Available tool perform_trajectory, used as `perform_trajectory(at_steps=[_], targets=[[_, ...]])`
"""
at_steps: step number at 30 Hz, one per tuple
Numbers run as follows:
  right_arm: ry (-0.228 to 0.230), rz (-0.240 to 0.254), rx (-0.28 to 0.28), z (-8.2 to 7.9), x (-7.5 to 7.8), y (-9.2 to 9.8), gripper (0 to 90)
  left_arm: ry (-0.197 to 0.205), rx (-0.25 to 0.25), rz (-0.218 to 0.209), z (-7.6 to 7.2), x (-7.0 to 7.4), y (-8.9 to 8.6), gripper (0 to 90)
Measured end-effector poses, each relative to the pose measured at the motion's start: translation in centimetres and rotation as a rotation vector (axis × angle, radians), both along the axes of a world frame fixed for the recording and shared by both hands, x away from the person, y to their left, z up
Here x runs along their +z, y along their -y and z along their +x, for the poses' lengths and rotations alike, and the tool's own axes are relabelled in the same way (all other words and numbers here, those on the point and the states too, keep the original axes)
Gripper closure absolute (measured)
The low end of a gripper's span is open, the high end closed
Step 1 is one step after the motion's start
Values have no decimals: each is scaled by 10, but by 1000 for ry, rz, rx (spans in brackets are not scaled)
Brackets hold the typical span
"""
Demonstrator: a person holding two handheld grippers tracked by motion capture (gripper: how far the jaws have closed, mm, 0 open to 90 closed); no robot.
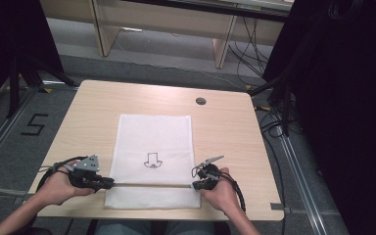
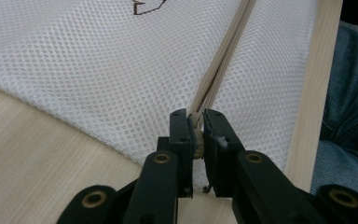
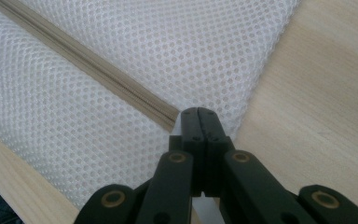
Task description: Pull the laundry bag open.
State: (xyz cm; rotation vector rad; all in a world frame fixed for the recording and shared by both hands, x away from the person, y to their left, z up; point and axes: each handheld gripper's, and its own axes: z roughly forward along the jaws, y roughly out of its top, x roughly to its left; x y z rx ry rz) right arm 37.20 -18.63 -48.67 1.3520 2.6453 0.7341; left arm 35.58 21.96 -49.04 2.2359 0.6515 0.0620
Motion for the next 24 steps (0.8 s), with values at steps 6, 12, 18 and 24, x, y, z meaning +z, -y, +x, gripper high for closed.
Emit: perform_trajectory(at_steps=[6, 12, 18, 24], targets=[[0, 0, -2, 0, 0, 0, 900, 1, 10, 2, -2, -1, -5, 819], [0, 0, -1, 0, 0, 0, 900, 4, 32, 24, -2, -1, -17, 819], [-1, -1, -2, 0, 0, 0, 900, -4, 48, 25, -4, -2, -26, 819], [0, -1, -2, 0, 0, 0, 900, -4, 44, 35, -4, -5, -27, 819]])
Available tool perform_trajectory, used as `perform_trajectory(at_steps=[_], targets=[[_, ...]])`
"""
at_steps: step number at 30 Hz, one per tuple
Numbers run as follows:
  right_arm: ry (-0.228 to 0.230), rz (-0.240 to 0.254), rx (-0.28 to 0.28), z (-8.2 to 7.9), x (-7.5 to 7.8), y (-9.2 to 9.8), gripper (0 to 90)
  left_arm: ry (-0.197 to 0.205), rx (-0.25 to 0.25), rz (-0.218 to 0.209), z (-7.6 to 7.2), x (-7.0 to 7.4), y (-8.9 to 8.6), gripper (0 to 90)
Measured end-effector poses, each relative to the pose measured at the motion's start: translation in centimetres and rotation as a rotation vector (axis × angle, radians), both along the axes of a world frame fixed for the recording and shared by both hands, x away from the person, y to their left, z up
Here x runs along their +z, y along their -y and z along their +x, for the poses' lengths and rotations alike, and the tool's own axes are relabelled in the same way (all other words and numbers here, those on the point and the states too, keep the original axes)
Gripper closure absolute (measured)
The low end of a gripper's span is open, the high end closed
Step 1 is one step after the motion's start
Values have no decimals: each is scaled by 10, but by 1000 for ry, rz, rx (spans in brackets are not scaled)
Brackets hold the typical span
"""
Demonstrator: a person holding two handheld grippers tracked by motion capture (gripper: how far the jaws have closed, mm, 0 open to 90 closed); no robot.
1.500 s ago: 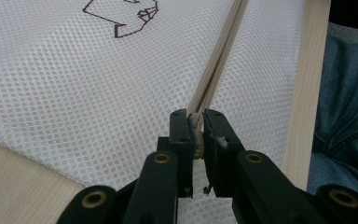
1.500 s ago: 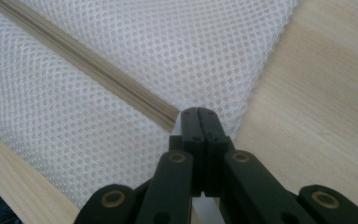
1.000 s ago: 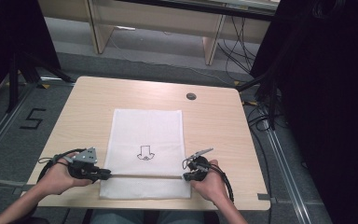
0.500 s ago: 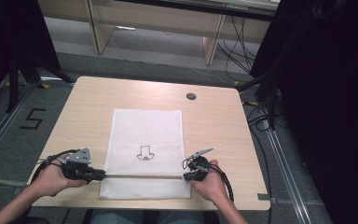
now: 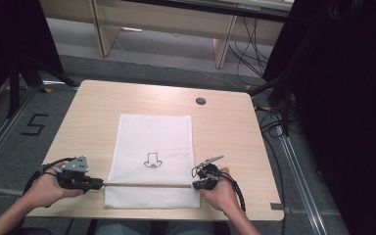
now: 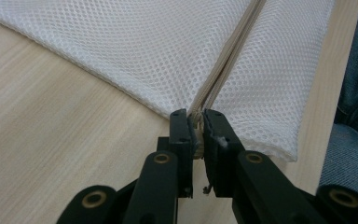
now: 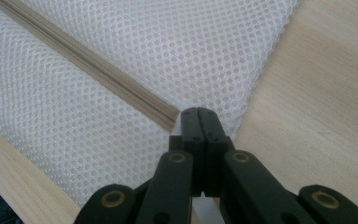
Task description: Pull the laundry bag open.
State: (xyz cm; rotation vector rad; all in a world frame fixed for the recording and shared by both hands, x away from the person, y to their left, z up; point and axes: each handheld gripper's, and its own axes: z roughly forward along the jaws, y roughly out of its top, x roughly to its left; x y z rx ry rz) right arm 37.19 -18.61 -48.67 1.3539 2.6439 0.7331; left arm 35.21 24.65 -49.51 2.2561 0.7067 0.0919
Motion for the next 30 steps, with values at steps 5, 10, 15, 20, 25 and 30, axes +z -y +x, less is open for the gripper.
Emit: perform_trajectory(at_steps=[5, 10, 15, 20, 25, 30], targets=[[-20, -1, -21, -1, 1, -1, 900, 3, -11, 36, 4, -4, 2, 819], [1, -8, -9, -2, 0, -2, 900, 2, 33, 47, 12, -6, 5, 818], [0, -19, -19, -4, 1, -3, 900, 0, 61, 29, 13, -9, 7, 817], [7, 1, -23, -5, 0, 0, 900, 9, 58, 44, 10, -10, 8, 814], [41, 4, 22, -6, 0, 1, 835, 12, 61, 43, 6, -11, 10, 807], [-2, 27, 2, -9, 3, 1, 726, 30, 60, 79, 6, -8, 8, 734]])
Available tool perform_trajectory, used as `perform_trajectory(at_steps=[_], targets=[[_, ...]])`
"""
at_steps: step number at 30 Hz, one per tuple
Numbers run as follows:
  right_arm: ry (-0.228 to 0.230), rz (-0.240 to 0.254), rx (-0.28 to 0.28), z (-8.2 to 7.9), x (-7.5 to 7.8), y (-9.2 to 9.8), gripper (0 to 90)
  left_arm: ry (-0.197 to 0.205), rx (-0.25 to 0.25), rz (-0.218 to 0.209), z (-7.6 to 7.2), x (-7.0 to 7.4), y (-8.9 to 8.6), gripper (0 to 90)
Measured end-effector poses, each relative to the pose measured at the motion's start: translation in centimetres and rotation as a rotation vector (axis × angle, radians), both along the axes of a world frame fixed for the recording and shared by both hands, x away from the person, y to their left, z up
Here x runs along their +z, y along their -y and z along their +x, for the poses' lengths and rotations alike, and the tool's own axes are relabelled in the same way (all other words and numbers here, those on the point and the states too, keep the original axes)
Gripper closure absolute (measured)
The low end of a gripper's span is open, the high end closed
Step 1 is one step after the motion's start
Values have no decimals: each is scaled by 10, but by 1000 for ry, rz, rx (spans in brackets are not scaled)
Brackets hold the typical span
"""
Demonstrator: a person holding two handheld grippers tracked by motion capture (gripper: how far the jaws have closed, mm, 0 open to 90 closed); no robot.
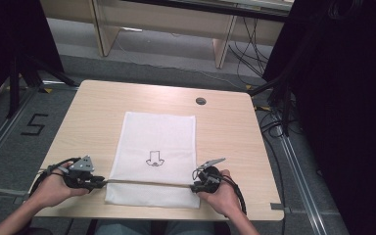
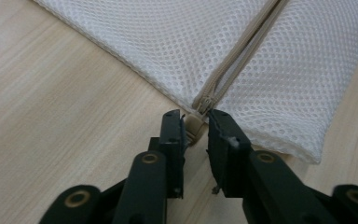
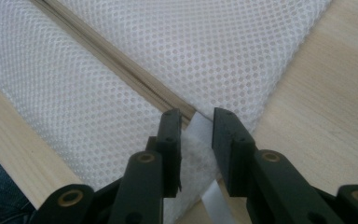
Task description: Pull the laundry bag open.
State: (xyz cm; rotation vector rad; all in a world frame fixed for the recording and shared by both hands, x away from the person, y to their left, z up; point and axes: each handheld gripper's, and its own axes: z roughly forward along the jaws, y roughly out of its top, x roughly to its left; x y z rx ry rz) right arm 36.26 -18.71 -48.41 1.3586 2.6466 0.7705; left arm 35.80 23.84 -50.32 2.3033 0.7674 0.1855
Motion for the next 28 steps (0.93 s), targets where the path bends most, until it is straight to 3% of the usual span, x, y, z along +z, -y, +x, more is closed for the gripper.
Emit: perform_trajectory(at_steps=[2, 7, 10, 11, 14, 17, 18, 19, 22, 23, 26, 27, 28], targets=[[20, 8, 29, 0, 1, 1, 709, 13, 26, -23, 0, 3, 0, 700], [47, 11, 12, -3, 8, 2, 671, 48, 88, -114, -4, 12, 4, 550], [88, 10, 10, -3, 10, 2, 657, 63, 111, -189, -5, 17, 15, 482], [91, 10, 9, -3, 11, 2, 654, 71, 103, -172, -4, 20, 16, 467], [118, 6, 13, -2, 12, 3, 640, 82, 132, -252, -3, 24, 35, 406], [126, 2, 2, -1, 12, 3, 625, 115, 143, -243, 2, 25, 51, 375], [124, 2, 0, -1, 12, 4, 624, 106, 153, -240, 2, 25, 55, 378], [137, 2, 9, -1, 11, 4, 623, 132, 154, -239, 4, 25, 57, 382], [155, 18, -2, -2, 8, 5, 619, 135, 165, -232, 3, 23, 53, 395], [147, 4, 4, -2, 9, 6, 617, 113, 179, -243, 3, 22, 50, 400], [157, 19, -9, -3, 11, 7, 610, 145, 206, -222, 1, 24, 41, 414], [187, 28, -14, -2, 9, 6, 609, 156, 215, -223, 2, 25, 37, 417], [167, 26, -12, -3, 12, 7, 608, 158, 227, -226, 2, 26, 35, 425]])
